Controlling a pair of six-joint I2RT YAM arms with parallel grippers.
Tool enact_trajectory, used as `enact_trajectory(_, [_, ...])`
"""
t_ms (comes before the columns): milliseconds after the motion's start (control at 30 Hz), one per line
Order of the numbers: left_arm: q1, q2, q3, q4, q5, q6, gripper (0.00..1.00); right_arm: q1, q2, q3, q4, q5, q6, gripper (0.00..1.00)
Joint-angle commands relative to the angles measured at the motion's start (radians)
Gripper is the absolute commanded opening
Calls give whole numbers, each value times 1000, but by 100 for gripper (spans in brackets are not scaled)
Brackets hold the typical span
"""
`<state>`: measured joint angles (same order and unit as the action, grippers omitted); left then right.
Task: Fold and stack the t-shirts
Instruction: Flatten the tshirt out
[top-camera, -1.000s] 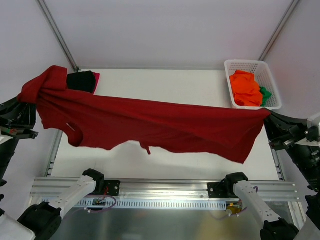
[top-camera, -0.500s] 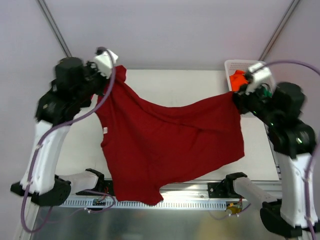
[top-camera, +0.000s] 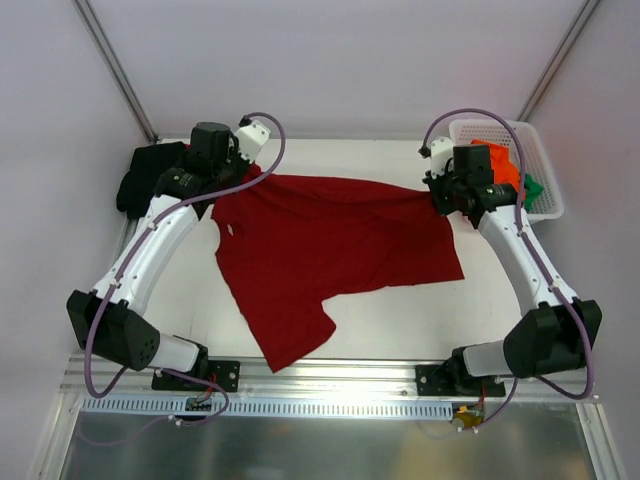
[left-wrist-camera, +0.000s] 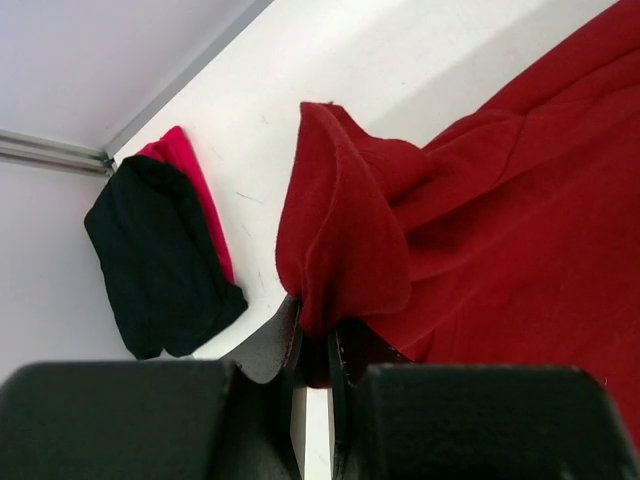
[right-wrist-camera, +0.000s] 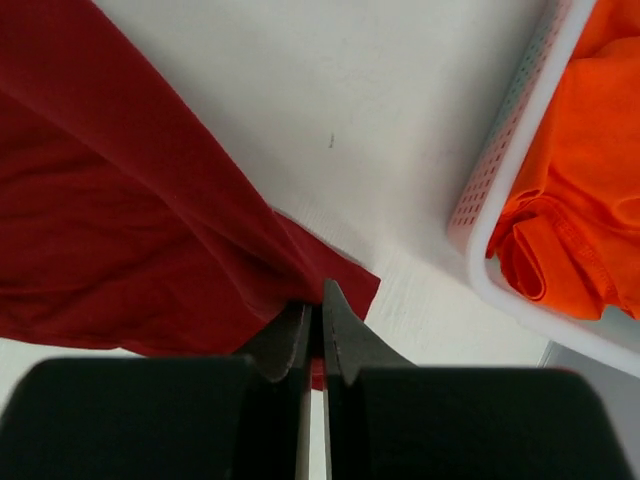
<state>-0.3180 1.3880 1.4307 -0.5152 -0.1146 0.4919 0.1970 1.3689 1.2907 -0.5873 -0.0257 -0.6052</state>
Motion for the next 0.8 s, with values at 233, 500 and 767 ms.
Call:
enact_trajectory(233, [23,89,-87,213,-22,-10,0,-16,122,-65,211,86,-18,0])
enact_trajectory(500, [23,72,-87,213,-8,-23,0,-18,145,-82,248,84,10,0])
enact_trajectory(767, [23,143,-44,317,-83,-39,0,-18,335,74,385,224,-33,0])
